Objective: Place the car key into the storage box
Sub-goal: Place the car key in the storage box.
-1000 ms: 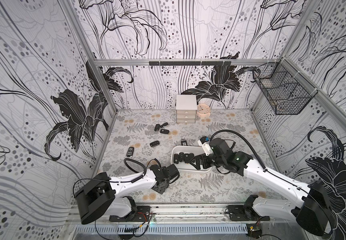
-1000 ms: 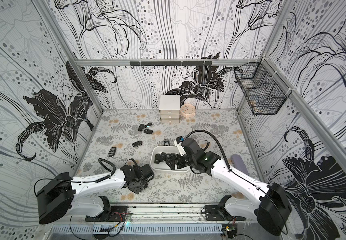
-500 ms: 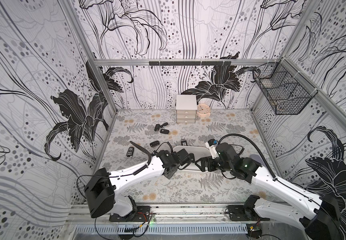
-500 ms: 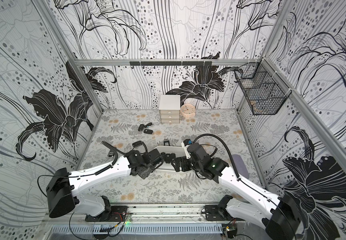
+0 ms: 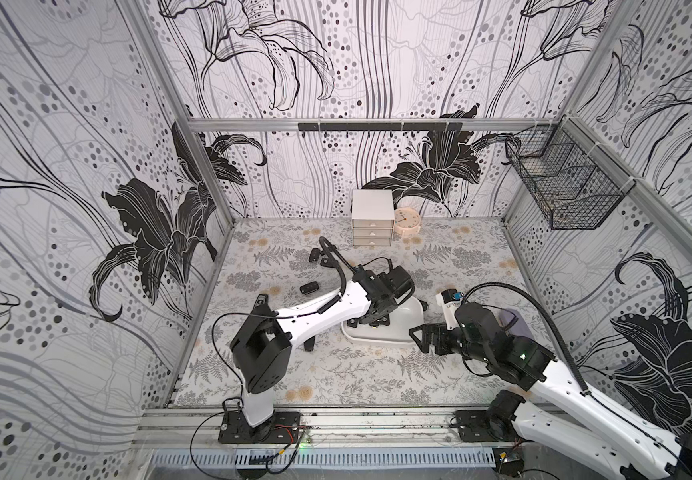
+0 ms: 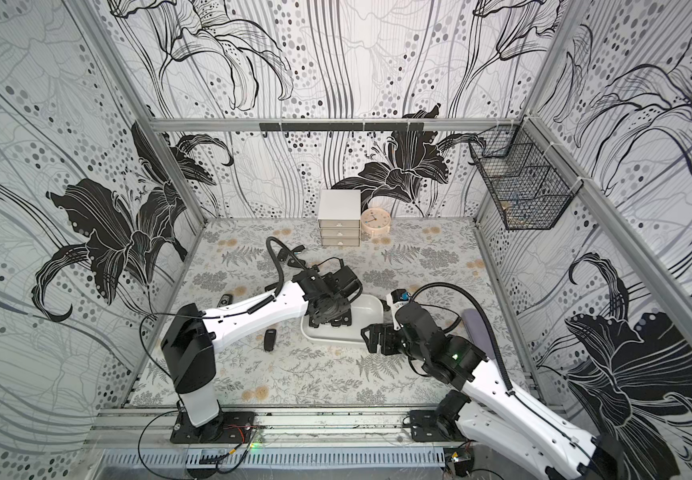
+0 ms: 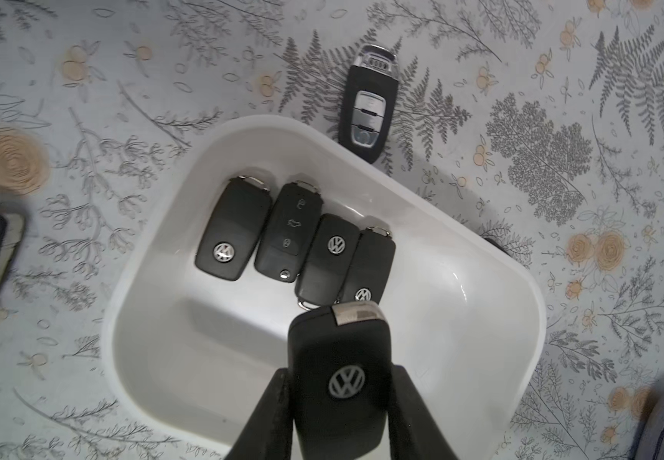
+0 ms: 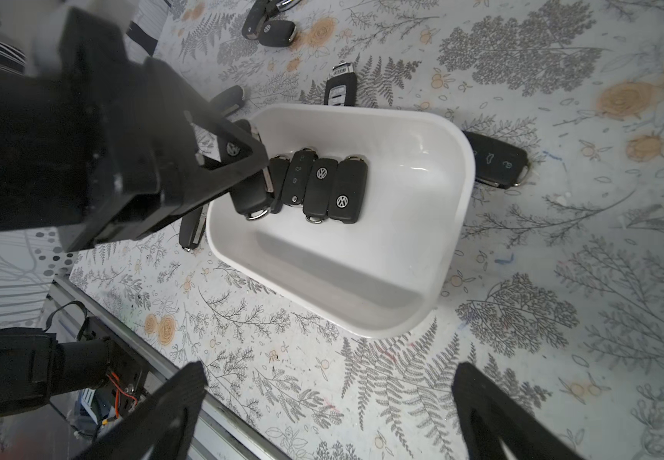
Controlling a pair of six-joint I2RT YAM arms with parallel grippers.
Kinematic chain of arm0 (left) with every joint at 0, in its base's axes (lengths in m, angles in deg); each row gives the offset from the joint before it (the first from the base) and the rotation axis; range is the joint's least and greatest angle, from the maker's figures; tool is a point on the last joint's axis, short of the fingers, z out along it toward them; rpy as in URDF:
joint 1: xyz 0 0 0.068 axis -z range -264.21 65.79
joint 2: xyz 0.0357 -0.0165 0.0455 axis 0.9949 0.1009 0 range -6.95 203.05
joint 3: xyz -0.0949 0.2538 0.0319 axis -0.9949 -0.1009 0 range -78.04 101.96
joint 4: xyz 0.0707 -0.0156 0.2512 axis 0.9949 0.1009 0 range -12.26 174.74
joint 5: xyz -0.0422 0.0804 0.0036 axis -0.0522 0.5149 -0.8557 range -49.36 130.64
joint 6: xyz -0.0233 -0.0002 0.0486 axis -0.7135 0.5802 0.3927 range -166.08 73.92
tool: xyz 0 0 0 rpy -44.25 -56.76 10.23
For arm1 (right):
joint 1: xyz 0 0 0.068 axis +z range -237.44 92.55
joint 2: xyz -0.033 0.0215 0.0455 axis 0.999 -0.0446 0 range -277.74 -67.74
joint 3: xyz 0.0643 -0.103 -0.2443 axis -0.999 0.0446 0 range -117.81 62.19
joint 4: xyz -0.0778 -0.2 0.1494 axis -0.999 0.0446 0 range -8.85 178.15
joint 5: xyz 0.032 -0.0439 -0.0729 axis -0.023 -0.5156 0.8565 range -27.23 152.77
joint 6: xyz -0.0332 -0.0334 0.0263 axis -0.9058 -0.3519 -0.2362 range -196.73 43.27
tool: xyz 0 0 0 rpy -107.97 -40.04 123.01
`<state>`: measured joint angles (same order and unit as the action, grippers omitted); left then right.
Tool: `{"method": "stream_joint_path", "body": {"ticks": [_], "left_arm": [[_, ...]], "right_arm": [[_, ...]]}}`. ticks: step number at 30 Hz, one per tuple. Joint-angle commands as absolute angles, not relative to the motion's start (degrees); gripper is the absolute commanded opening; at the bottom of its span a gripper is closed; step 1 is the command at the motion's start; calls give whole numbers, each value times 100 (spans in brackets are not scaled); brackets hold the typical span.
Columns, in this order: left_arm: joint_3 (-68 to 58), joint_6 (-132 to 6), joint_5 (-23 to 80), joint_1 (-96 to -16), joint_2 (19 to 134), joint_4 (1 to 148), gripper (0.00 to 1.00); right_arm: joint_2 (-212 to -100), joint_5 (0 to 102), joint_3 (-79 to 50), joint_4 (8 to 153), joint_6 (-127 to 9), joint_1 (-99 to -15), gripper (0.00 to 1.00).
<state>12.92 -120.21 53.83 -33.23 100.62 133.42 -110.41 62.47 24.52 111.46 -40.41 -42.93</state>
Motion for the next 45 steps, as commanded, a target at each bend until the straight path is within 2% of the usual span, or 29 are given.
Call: {"method": "stream_joint_path", "body": {"ticks": [1, 17, 36, 45], "left_arm": [[1847, -11059, 5108, -3376, 10474, 13256, 32], [2979, -10115, 4671, -3402, 11834, 13660, 32], [3355, -10007, 4732, -3454, 12428, 13855, 34], [3376, -9935, 4731, -3456, 12574, 13882, 39]], "right_arm": [[-10833, 6481, 2551, 11514, -3901, -4270, 100], [-10465, 6822, 2619, 11815, -3867, -4271, 100], [-10324, 6813, 2691, 11914, -3722, -4271, 100], [-10201, 6804, 2754, 11964, -3617, -4266, 100]]}}
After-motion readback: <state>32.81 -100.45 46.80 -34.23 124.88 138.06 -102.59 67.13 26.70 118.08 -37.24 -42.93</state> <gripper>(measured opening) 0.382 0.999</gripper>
